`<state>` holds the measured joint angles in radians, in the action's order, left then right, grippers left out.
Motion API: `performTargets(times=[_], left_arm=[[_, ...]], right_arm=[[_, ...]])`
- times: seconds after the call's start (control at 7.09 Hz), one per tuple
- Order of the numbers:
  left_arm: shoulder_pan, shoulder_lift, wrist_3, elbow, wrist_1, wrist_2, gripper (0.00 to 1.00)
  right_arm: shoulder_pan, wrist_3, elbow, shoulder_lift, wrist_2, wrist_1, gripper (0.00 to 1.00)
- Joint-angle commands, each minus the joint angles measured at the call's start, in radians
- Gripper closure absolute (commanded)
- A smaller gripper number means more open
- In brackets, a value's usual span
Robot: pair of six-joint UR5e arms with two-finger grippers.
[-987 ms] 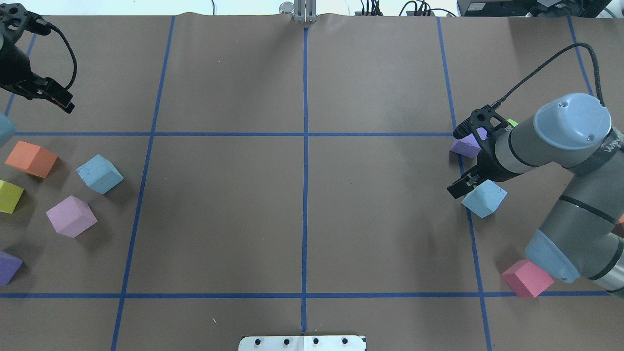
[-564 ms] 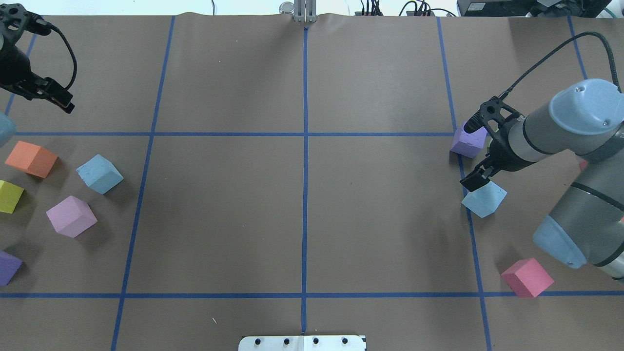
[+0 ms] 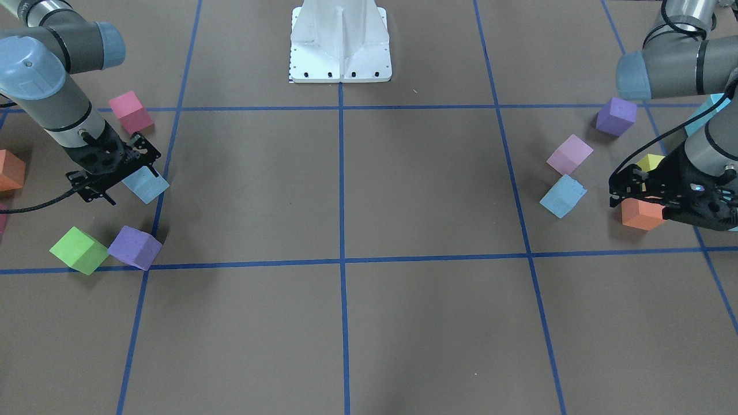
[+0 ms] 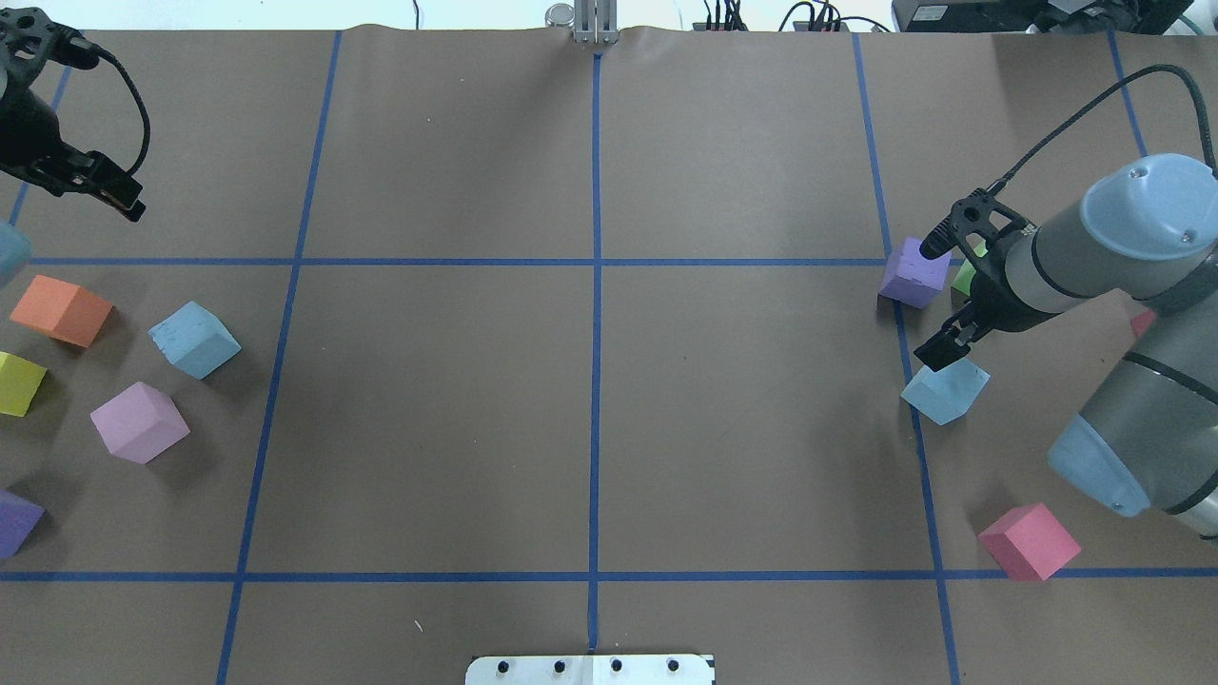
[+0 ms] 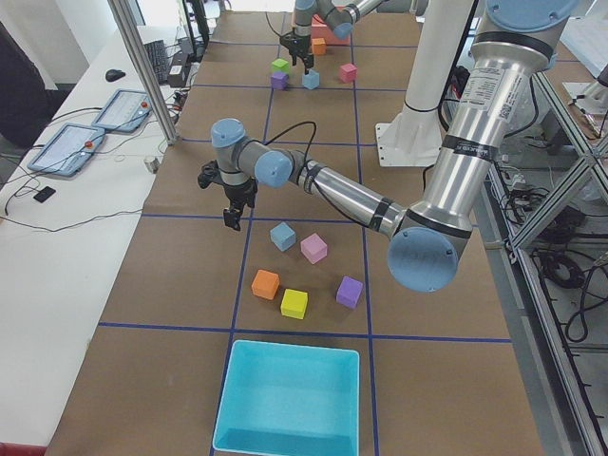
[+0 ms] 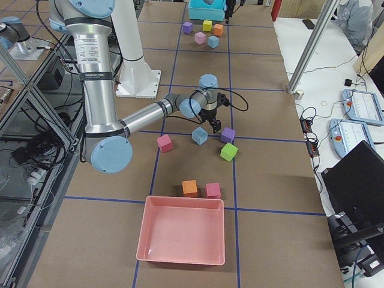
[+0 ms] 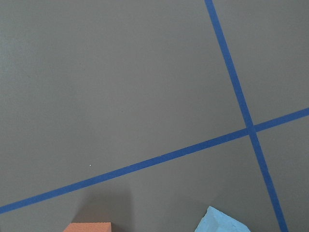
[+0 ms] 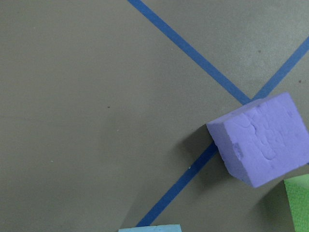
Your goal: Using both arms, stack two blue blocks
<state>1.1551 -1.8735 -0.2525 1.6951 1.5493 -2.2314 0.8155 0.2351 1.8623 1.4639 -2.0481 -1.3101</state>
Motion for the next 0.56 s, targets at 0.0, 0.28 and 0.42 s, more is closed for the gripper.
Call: performTargets(times=[0.0, 0.28, 0.42], left_arm=[[0.000, -0.001, -0.004, 0.000, 0.000, -0.001, 0.00], [0.000, 0.000, -0.004, 0.000, -0.002, -0.002, 0.00], [0.000, -0.001, -0.004, 0.000, -0.002, -0.002, 0.00]], right_arm=[[-0.003, 0.044, 0.006, 0.022, 0.000, 0.003, 0.02], [-0.019, 0.087, 0.001, 0.049, 0.003, 0.081, 0.02], [-0.039, 0.108, 0.001, 0.049, 0.009, 0.089, 0.02]])
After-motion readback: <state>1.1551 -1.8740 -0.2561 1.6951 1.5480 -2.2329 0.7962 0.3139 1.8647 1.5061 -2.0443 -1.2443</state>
